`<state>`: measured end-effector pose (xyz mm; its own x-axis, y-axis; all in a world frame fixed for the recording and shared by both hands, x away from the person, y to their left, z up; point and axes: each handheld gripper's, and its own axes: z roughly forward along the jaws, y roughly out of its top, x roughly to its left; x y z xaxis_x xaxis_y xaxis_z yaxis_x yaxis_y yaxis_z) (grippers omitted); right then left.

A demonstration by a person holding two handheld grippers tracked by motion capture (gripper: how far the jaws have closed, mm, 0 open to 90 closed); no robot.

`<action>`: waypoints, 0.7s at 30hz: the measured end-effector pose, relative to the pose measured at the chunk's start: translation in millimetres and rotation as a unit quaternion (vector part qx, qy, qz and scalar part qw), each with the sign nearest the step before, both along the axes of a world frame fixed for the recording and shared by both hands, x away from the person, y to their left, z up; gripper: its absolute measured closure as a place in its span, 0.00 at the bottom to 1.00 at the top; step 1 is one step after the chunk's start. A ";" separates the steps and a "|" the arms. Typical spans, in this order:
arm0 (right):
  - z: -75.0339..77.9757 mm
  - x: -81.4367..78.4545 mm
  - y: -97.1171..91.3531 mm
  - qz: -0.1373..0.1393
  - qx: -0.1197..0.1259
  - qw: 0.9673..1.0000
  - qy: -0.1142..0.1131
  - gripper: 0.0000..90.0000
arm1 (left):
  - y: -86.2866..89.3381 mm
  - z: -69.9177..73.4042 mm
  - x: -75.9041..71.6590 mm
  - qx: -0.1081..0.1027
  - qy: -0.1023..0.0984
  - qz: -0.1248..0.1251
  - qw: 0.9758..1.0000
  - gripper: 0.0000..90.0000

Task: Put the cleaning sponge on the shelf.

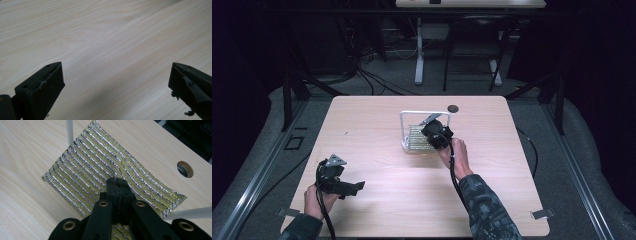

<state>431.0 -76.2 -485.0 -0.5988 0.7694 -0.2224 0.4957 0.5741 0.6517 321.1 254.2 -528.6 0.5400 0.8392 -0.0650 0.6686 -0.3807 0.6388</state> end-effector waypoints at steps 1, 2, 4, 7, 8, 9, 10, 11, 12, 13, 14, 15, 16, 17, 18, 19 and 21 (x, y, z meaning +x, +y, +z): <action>-0.5 1.2 0.6 -0.001 0.000 1.000 0.001 1.00 | 0.1 0.0 -0.1 -0.002 0.000 0.002 1.000 0.00; -1.1 2.5 1.0 0.000 -0.001 1.000 0.002 1.00 | 0.4 0.1 0.0 -0.001 0.000 0.000 1.000 0.00; -2.6 4.6 3.0 0.000 -0.005 1.000 0.002 1.00 | 0.4 0.0 -0.1 -0.001 0.000 0.001 1.000 0.00; -4.4 6.6 5.5 0.004 -0.009 1.000 0.005 1.00 | 0.6 0.3 -0.3 -0.001 0.001 0.001 1.000 0.00; -5.7 7.8 6.4 0.005 -0.009 1.000 0.004 1.00 | 0.4 0.2 -0.5 -0.002 0.002 0.002 1.000 0.00; -5.8 8.3 6.9 0.005 -0.013 1.000 0.008 1.00 | 0.6 0.2 -0.6 -0.001 0.002 0.002 1.000 0.00; -7.0 9.1 7.6 0.004 -0.015 1.000 0.004 1.00 | 0.7 0.2 -0.6 -0.002 0.002 0.001 1.000 0.00; -8.1 10.2 8.0 0.003 -0.016 1.000 0.006 1.00 | 1.0 0.2 -0.6 -0.002 0.002 0.000 1.000 0.00; -9.8 11.6 8.1 0.002 -0.014 1.000 0.005 1.00 | 1.2 0.1 -0.6 -0.002 0.002 0.000 1.000 0.00; -10.6 12.7 8.0 0.001 -0.018 1.000 0.007 1.00 | 0.7 -0.6 -0.5 -0.002 0.000 0.002 1.000 0.00; -12.5 14.5 8.4 -0.001 -0.021 1.000 0.007 1.00 | 0.6 -0.6 -0.2 -0.002 0.003 0.000 1.000 0.00; -13.6 15.7 8.7 -0.001 -0.021 1.000 0.006 1.00 | 0.0 -0.9 -0.5 -0.002 0.006 -0.001 1.000 0.00; -14.2 16.9 9.0 -0.003 -0.022 1.000 0.006 1.00 | 0.0 -0.8 -0.5 0.000 0.006 -0.004 1.000 0.00; -15.5 18.7 9.6 -0.002 -0.022 1.000 0.007 1.00 | 0.0 -0.8 -0.4 0.000 0.005 -0.005 1.000 0.00; -16.7 20.3 10.8 -0.002 -0.026 1.000 0.005 1.00 | 0.1 -0.9 -0.4 -0.001 0.005 -0.006 1.000 0.00; -18.7 22.6 11.5 -0.003 -0.026 1.000 0.008 1.00 | 0.0 -1.1 -0.4 -0.002 0.005 -0.005 1.000 0.00; -19.9 23.3 11.8 -0.003 -0.027 1.000 0.010 1.00 | 0.9 -1.2 -0.5 -0.002 0.006 -0.004 1.000 0.00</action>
